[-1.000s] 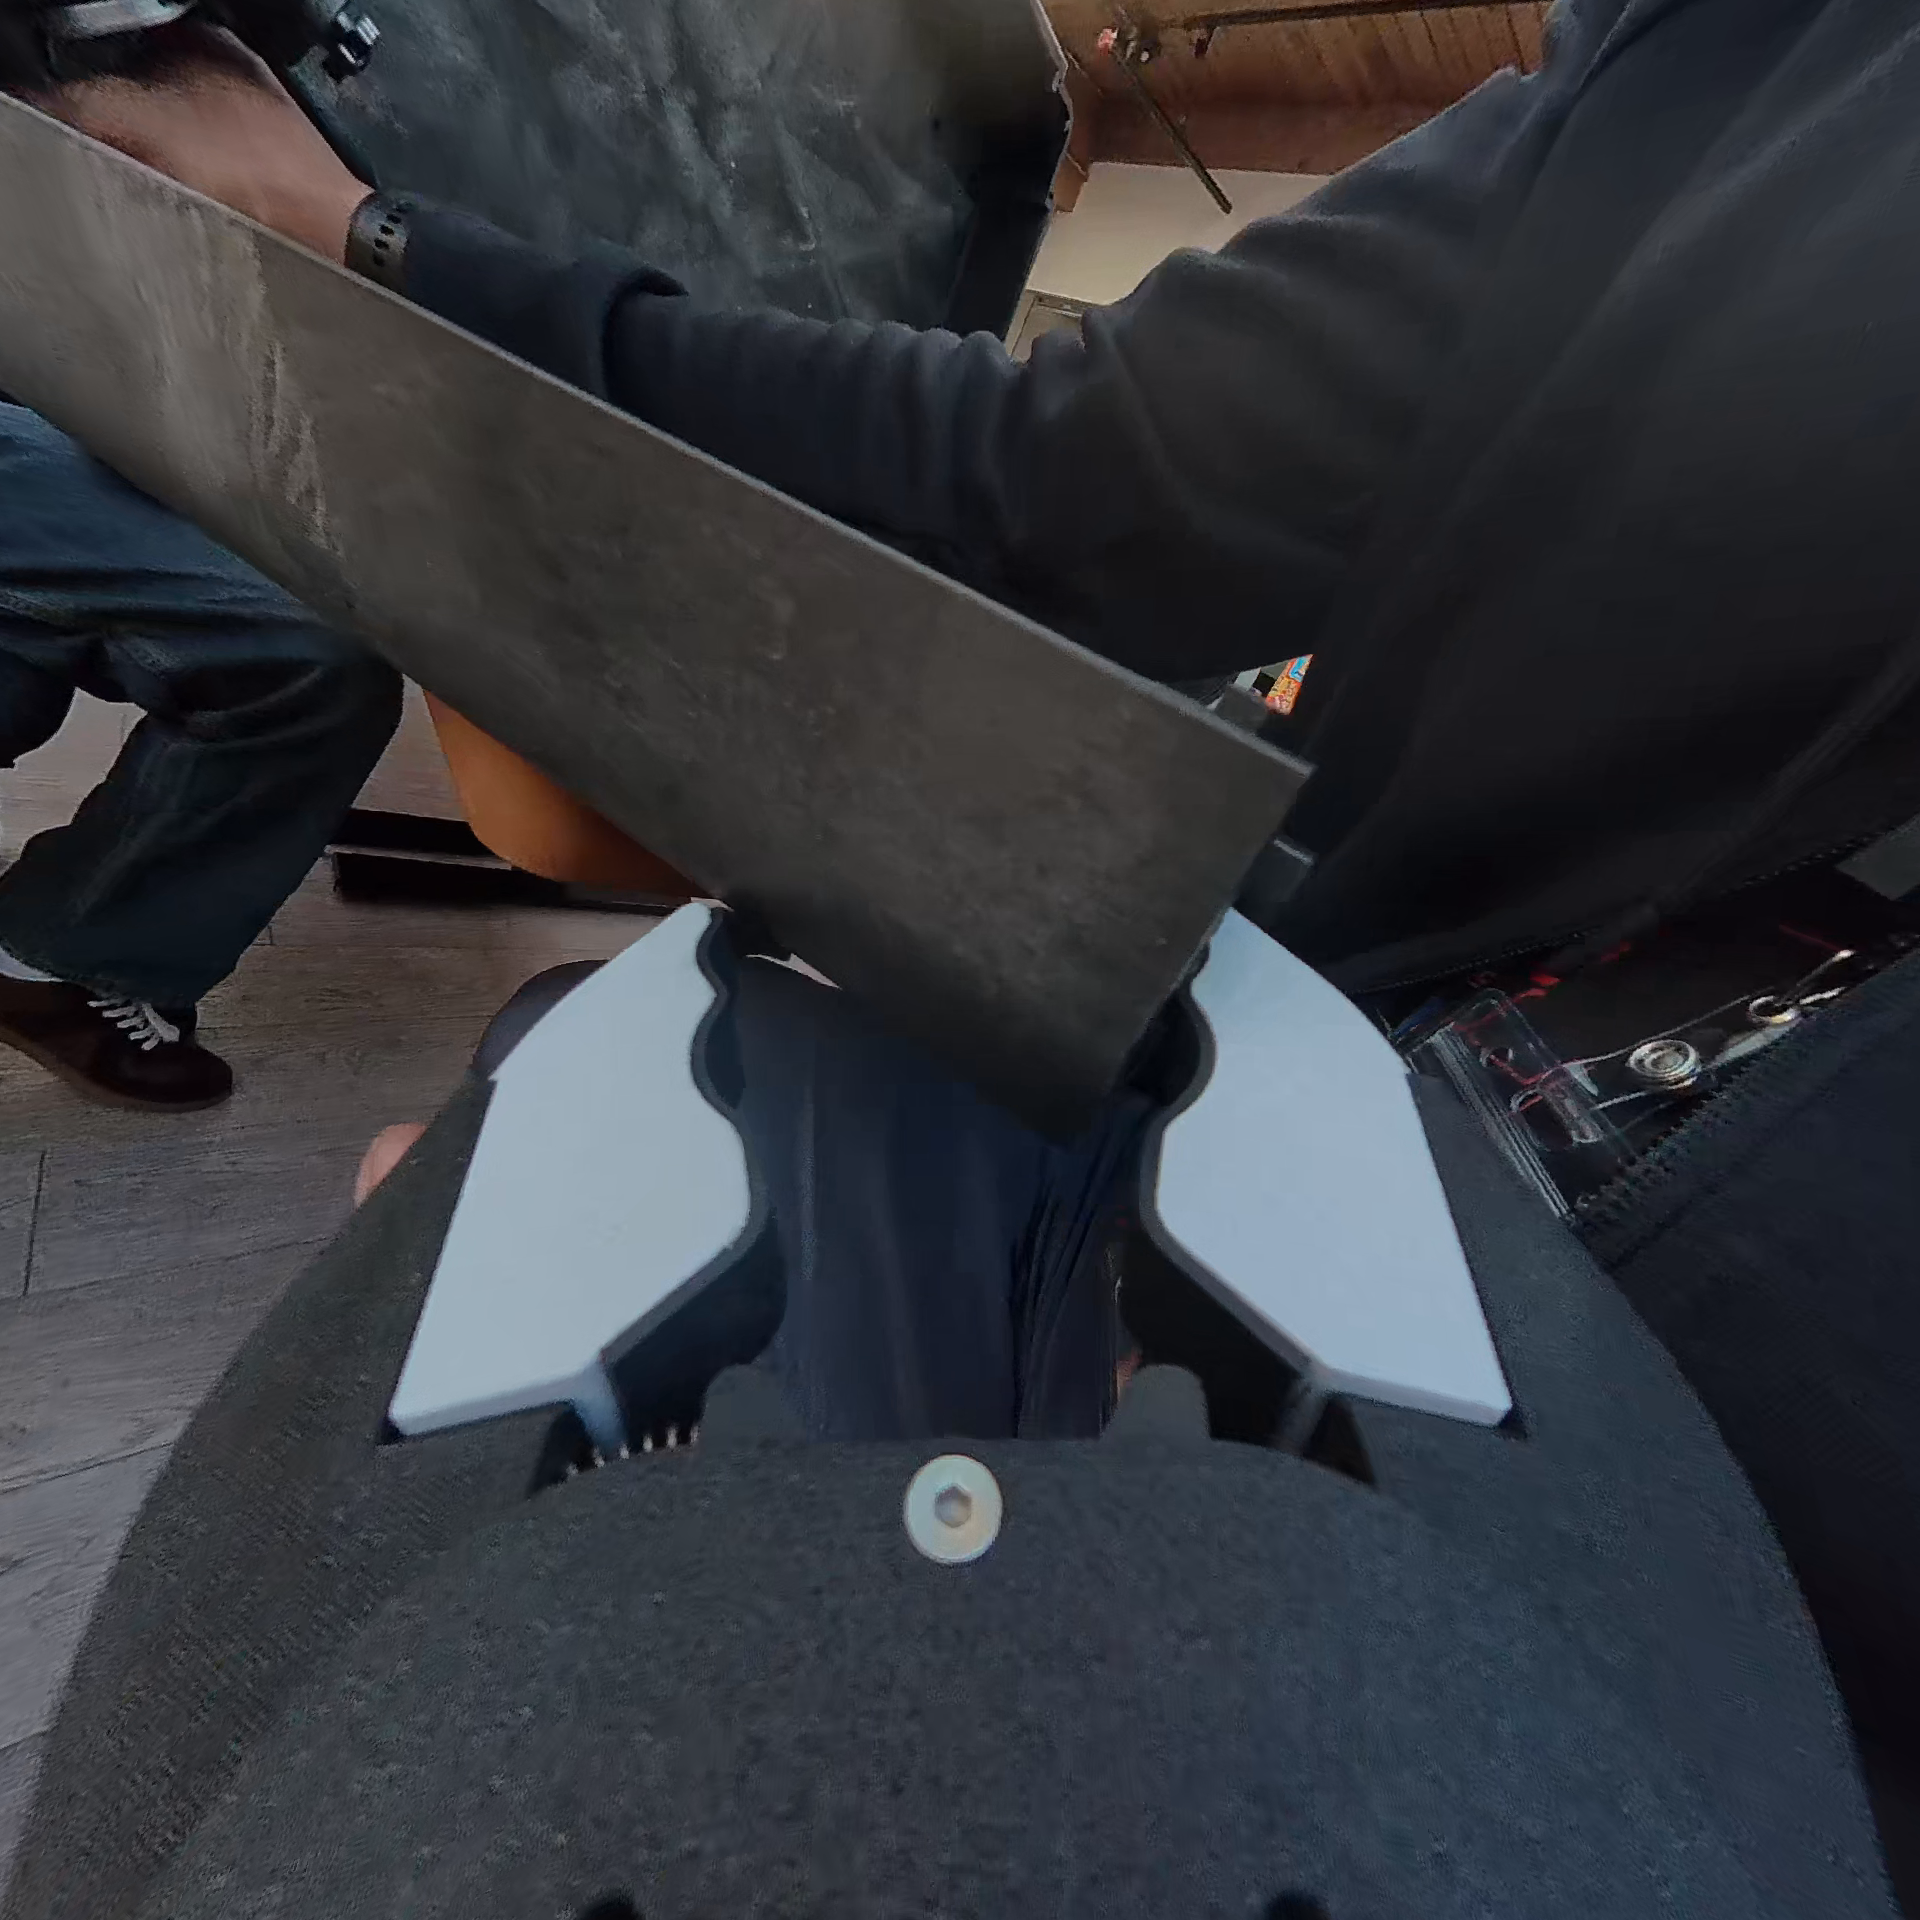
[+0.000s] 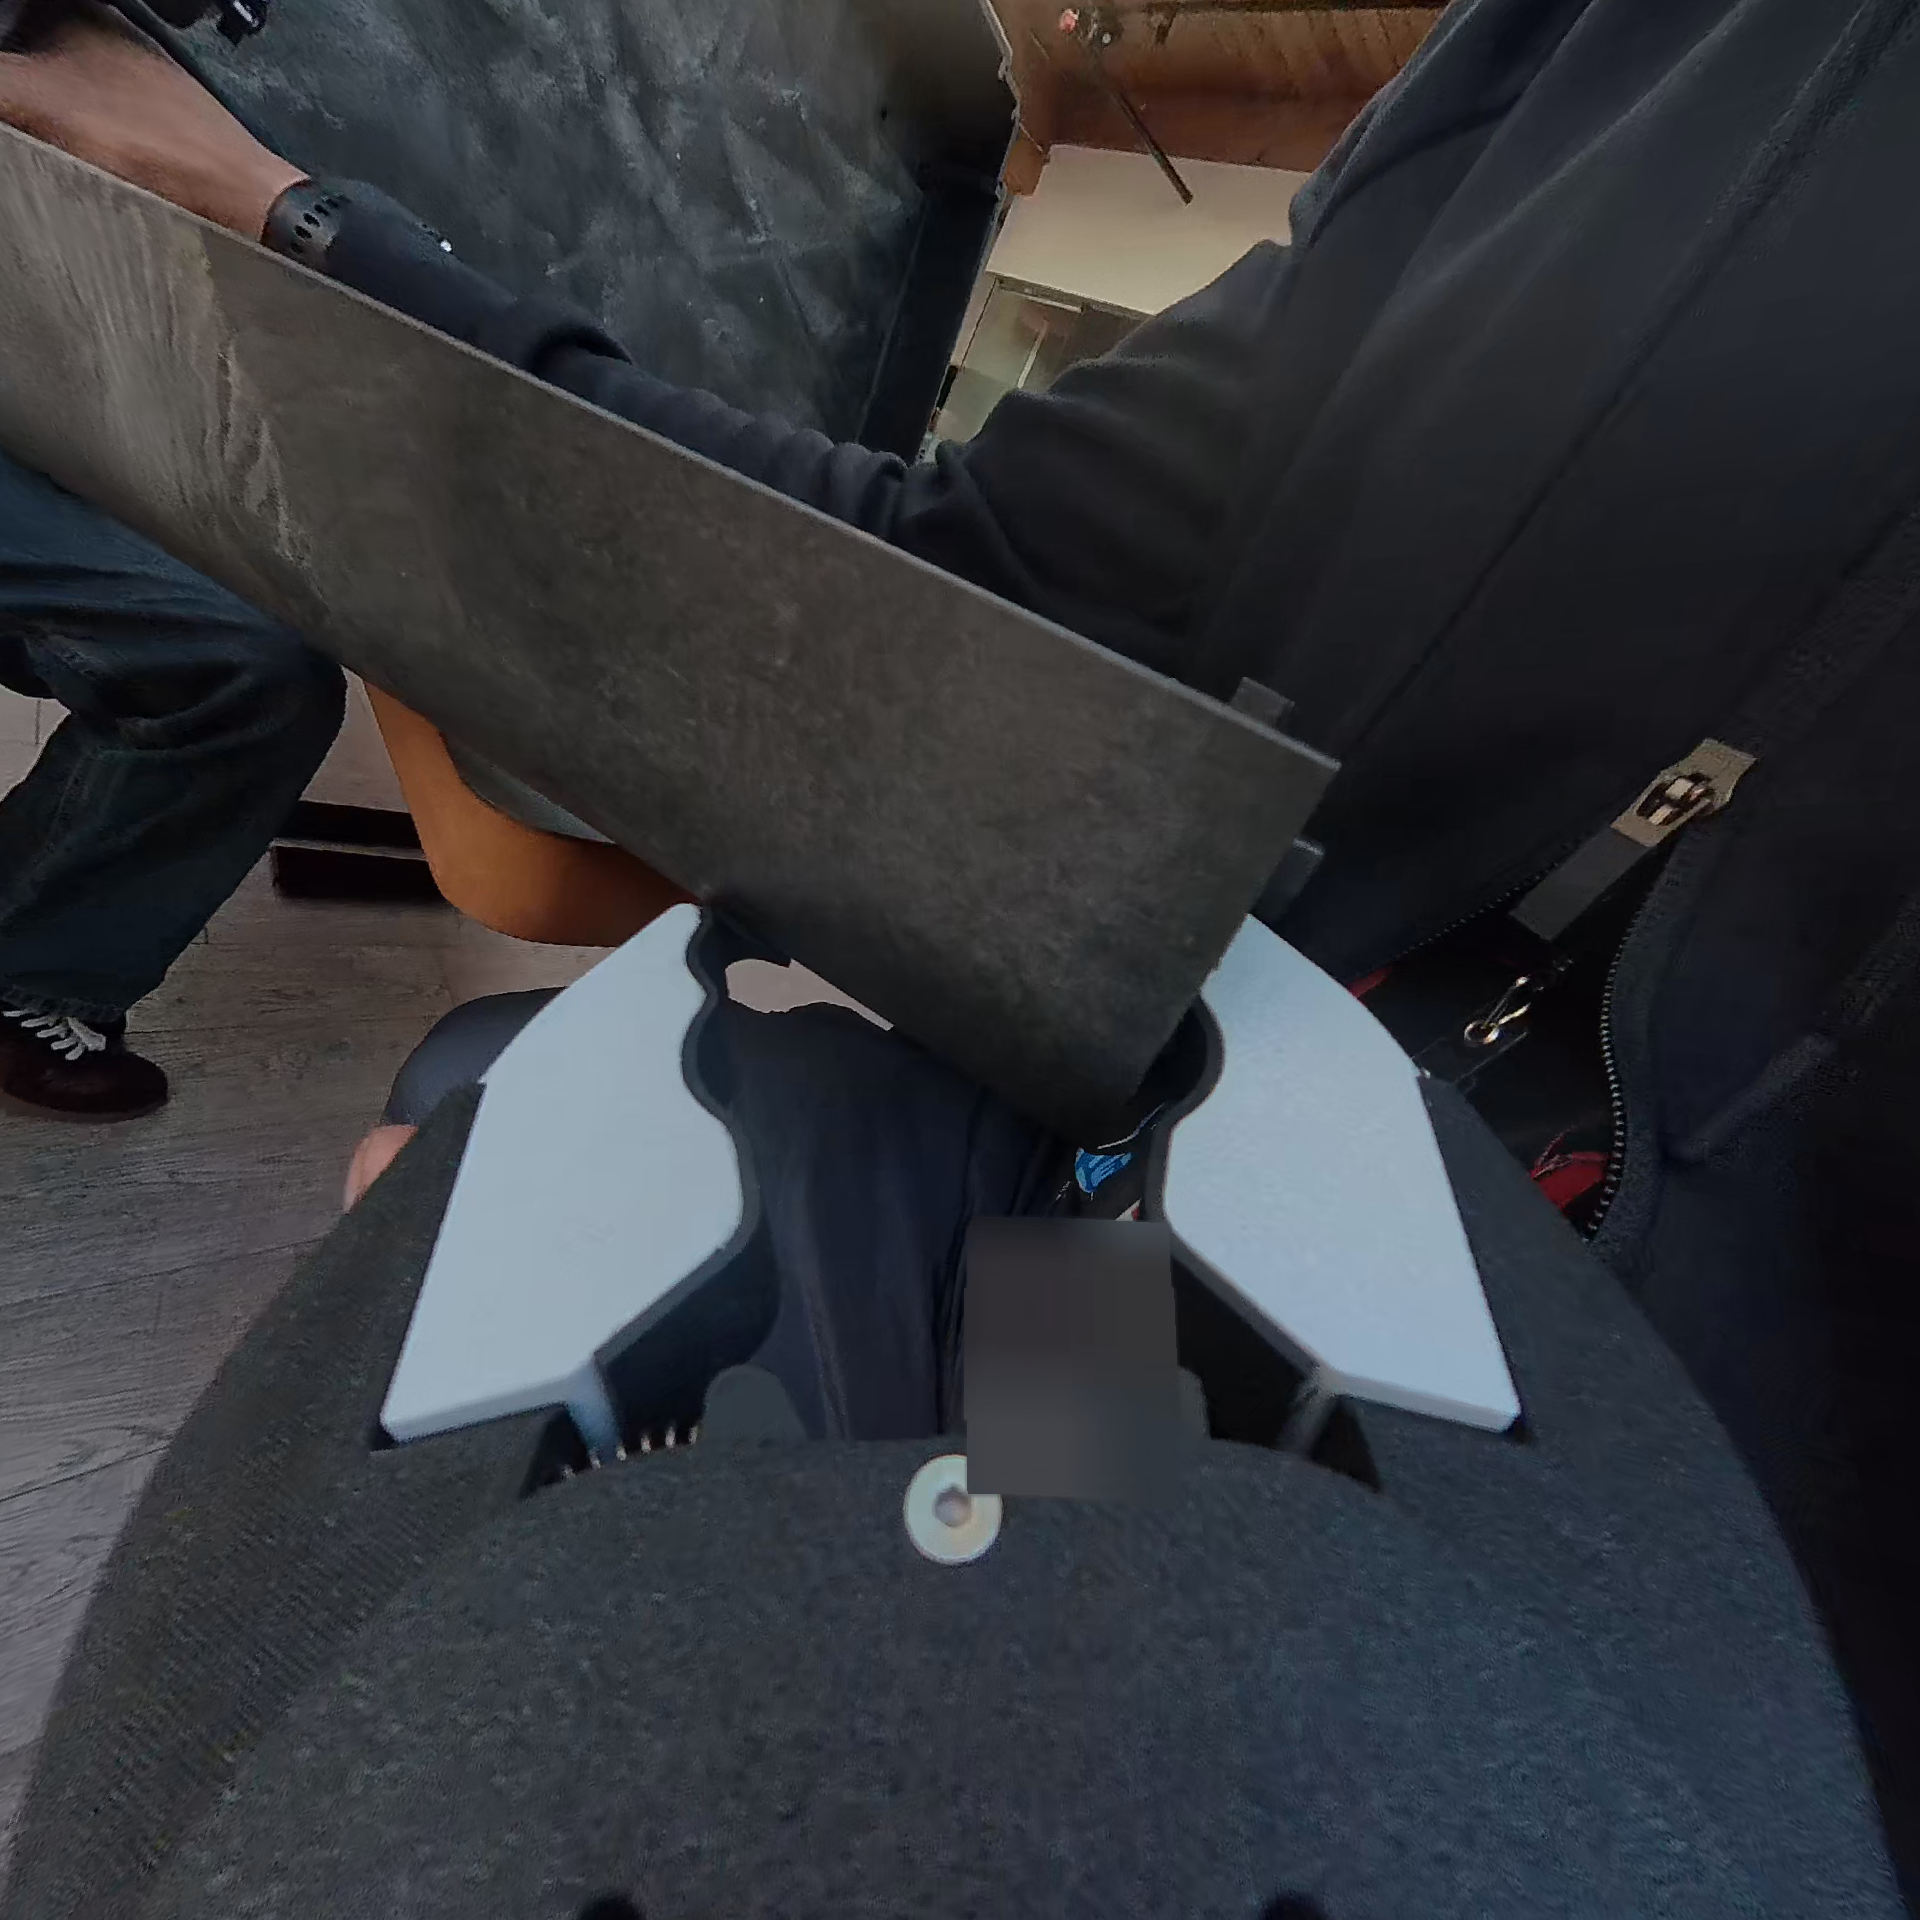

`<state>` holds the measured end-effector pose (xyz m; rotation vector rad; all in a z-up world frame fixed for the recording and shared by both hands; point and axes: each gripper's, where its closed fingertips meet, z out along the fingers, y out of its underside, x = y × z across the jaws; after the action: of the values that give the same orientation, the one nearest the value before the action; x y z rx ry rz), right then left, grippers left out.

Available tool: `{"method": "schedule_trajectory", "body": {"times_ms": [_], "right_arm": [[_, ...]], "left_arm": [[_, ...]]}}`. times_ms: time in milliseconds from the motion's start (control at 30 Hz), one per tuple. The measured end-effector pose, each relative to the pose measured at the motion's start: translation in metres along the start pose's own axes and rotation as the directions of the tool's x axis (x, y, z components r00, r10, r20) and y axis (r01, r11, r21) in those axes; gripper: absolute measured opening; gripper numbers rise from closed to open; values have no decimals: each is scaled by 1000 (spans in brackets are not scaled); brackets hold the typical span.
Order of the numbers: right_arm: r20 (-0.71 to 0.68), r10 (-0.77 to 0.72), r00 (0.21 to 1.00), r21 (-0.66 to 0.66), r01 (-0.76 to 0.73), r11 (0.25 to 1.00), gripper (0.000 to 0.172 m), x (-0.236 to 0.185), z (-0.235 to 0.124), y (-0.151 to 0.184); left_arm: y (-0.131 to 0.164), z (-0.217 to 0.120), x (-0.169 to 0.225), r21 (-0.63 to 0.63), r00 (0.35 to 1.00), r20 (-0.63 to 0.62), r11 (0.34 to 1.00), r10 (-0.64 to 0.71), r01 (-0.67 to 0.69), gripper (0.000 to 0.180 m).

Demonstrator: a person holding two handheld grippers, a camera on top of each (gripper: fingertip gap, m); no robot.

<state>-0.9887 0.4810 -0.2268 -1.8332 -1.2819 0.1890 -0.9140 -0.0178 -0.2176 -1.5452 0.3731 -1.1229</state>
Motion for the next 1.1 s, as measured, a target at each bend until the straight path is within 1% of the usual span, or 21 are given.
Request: {"method": "schedule_trajectory", "body": {"times_ms": [167,300,367,400,467,500,533,567,600,633,700,767,800,833,867,900,933,1033,1067,1100], "right_arm": [[16,34,999,14,-35,999,12,1,1,0],[-18,33,999,45,-33,998,12,3,-1,-2],[-41,37,998,56,-35,998,12,6,-2,-1],[-56,34,998,44,-32,999,11,9,-3,4],[-78,36,996,15,-35,999,11,14,-6,17],[-76,68,995,-2,-68,998,9,17,-8,25],[-56,117,992,12,-117,993,8,18,-11,29],[-29,157,987,24,-156,987,9,18,-14,31],[-11,176,984,23,-176,984,11,18,-15,32],[-4,182,983,22,-182,983,14,19,-15,33],[3,192,981,18,-192,981,16,21,-15,35],[11,201,979,21,-202,979,16,22,-15,35],[14,204,979,21,-204,979,16,22,-14,35],[17,208,978,20,-209,978,16,23,-14,35],[19,215,977,20,-215,976,15,23,-14,35],[20,218,976,23,-219,976,14,23,-13,35],[16,218,976,25,-218,976,14,24,-13,34],[11,211,977,22,-211,977,14,26,-17,31],[15,216,976,17,-216,976,14,26,-18,30],[20,226,974,7,-226,974,16,25,-18,31]], "left_arm": [[-9,1,3,-27,1000,-10,1000,-8,8,84],[-20,-2,8,-28,999,-41,1000,-10,9,81],[-24,-11,11,-59,997,-80,998,-20,16,79],[-33,-20,9,-45,996,-89,999,-21,17,79],[-63,-41,1,41,991,-128,998,-47,52,81],[-81,-46,-11,74,990,-117,993,-78,87,76],[-100,-48,-26,108,990,-95,987,-106,116,77],[-117,-44,-37,138,987,-98,981,-127,140,77],[-125,-34,-48,131,982,-96,976,-162,174,78],[-125,-20,-59,81,975,-85,974,-203,210,83],[-115,11,-69,-43,955,-72,957,-288,286,94],[-118,33,-74,-44,926,-83,930,-368,366,95],[-117,42,-77,-51,918,-65,920,-391,389,96],[-108,48,-89,-96,926,30,921,-376,378,93],[-90,51,-98,-203,934,129,913,-333,354,88],[-74,53,-104,-313,938,196,888,-288,338,89],[-62,54,-107,-381,938,243,865,-249,328,89],[-39,57,-115,-489,929,344,819,-136,301,87],[-35,58,-118,-504,925,371,818,-85,277,82],[-33,58,-120,-511,918,394,818,-50,264,81]]}}
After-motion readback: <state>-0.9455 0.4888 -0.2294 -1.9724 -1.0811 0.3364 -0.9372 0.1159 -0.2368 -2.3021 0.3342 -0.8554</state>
